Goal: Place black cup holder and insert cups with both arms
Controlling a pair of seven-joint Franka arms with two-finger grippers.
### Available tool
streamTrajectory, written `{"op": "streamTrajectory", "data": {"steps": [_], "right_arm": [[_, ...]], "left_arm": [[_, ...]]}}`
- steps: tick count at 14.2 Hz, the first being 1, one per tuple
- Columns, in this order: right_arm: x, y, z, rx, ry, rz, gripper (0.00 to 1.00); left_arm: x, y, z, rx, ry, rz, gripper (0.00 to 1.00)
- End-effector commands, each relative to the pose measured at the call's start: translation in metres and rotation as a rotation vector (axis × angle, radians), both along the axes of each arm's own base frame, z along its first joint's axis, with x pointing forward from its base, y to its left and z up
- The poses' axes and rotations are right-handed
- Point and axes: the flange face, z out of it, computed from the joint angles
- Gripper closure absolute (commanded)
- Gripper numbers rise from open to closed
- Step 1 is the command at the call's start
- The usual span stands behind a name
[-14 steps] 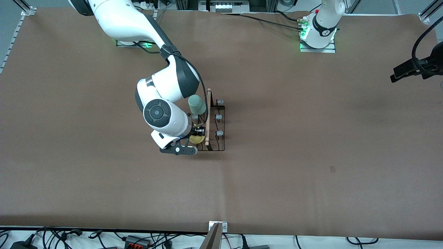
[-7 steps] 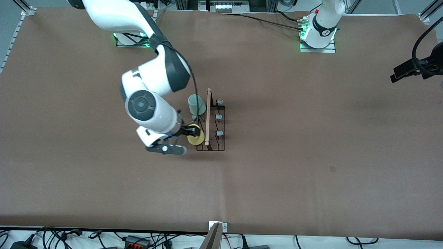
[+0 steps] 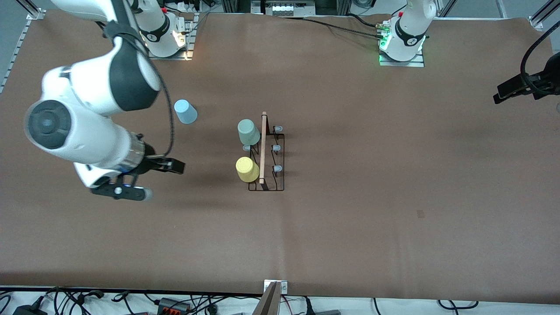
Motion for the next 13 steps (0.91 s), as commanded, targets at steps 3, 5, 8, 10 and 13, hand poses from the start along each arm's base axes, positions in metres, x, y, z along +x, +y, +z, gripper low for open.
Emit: {"op": "streamTrajectory", "data": {"steps": [3,5,8,10,13], "right_arm": [[-0.014,-0.126,0.046,0.053,-0.021,-0.059,0.0],[-0.03,-0.177,0.061,0.009,-0.04,-0.057,0.0],[-0.047,-0.226,0.076,-0.038,-0.082,0.024,0.0],[-0.05,-0.236,0.08,-0.043,-0.091,0.078,0.0],[-0.057,-0.239,0.081,-0.078,-0.078,0.093,0.0]], "left_arm": [[-0.003,0.002,0.007,-0.006,0.003,-0.013,0.0],[-0.003,0.001,0.007,-0.006,0.003,-0.014,0.0],[-0.002,0.003,0.006,-0.006,0.003,-0.013,0.0],[-0.002,0.006,0.006,-0.006,0.003,-0.007,0.0],[-0.003,0.005,0.007,-0.006,0.003,-0.008,0.0]]}}
